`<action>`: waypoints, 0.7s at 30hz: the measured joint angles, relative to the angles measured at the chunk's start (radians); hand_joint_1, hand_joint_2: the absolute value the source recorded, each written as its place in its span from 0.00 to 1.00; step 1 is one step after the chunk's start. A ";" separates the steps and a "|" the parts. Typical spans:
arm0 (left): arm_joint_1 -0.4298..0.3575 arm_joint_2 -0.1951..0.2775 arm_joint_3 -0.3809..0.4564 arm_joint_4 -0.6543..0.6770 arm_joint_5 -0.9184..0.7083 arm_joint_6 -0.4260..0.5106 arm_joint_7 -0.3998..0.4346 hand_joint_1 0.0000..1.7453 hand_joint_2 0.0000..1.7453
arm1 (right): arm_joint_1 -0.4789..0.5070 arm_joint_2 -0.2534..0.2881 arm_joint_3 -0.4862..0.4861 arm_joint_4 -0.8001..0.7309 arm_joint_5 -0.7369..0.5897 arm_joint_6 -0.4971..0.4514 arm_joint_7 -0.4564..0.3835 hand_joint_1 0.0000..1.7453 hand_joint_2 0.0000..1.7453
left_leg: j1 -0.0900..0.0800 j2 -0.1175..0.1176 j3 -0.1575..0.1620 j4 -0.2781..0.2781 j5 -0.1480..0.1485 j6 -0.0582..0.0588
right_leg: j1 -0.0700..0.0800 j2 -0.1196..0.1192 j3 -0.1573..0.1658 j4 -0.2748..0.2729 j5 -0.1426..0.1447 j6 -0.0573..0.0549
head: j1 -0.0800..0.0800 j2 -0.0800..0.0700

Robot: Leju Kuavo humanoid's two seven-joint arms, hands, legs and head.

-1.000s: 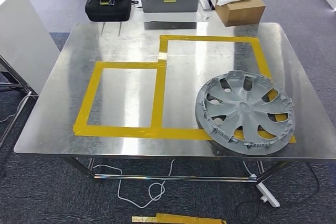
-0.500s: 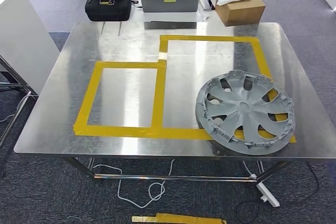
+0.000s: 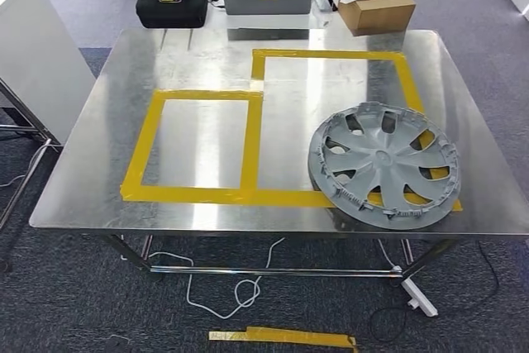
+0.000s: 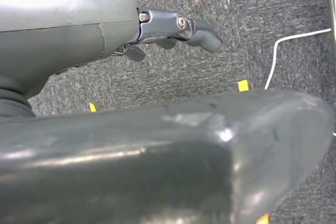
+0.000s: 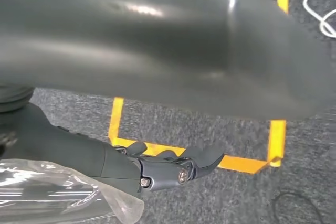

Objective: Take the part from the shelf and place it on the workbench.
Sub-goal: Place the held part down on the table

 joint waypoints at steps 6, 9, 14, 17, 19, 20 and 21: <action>-0.002 0.003 0.009 -0.008 0.001 -0.006 -0.024 0.00 0.00 | -0.005 0.000 -0.008 0.003 -0.013 -0.006 -0.021 0.00 0.00 | 0.010 -0.023 -0.032 0.082 -0.080 -0.043 | -0.001 0.007 -0.039 -0.012 0.039 -0.042 | -0.007 0.000; -0.002 -0.001 0.039 -0.011 -0.001 -0.019 -0.039 0.00 0.00 | -0.007 0.000 -0.010 0.003 -0.024 -0.007 -0.035 0.00 0.00 | 0.015 -0.034 -0.064 0.265 -0.205 -0.055 | 0.000 0.010 -0.071 -0.010 0.066 -0.046 | -0.009 0.000; 0.004 -0.005 0.083 -0.020 -0.011 -0.032 -0.048 0.00 0.00 | -0.008 0.000 -0.011 0.003 -0.025 0.002 -0.043 0.00 0.00 | 0.020 -0.047 0.126 0.048 -0.124 -0.051 | 0.000 0.020 -0.111 0.001 0.101 -0.030 | -0.009 0.000; 0.014 -0.006 0.103 -0.025 -0.009 -0.048 -0.053 0.00 0.00 | -0.008 0.000 -0.012 0.002 -0.011 0.012 -0.050 0.00 0.00 | 0.015 -0.058 0.168 -0.042 -0.118 -0.039 | 0.003 0.026 -0.130 0.006 0.123 -0.011 | -0.009 0.000; 0.021 -0.009 0.116 -0.025 -0.003 -0.058 -0.058 0.00 0.00 | -0.007 0.000 -0.015 0.002 -0.006 0.018 -0.052 0.00 0.00 | 0.016 -0.051 0.151 -0.042 -0.107 -0.020 | 0.001 0.030 -0.143 0.012 0.122 0.001 | -0.009 0.000; 0.024 -0.010 0.123 -0.025 0.000 -0.063 -0.060 0.00 0.00 | -0.006 0.000 -0.017 0.002 -0.006 0.020 -0.053 0.00 0.00 | 0.017 -0.047 0.141 -0.043 -0.099 -0.008 | 0.001 0.029 -0.155 0.033 0.099 0.005 | -0.007 0.000; 0.026 -0.012 0.129 -0.025 0.003 -0.069 -0.061 0.00 0.00 | -0.006 0.000 -0.018 0.002 -0.009 0.021 -0.053 0.00 0.00 | 0.017 -0.043 0.131 -0.045 -0.090 0.003 | 0.001 0.027 -0.173 0.074 0.061 0.006 | -0.006 0.000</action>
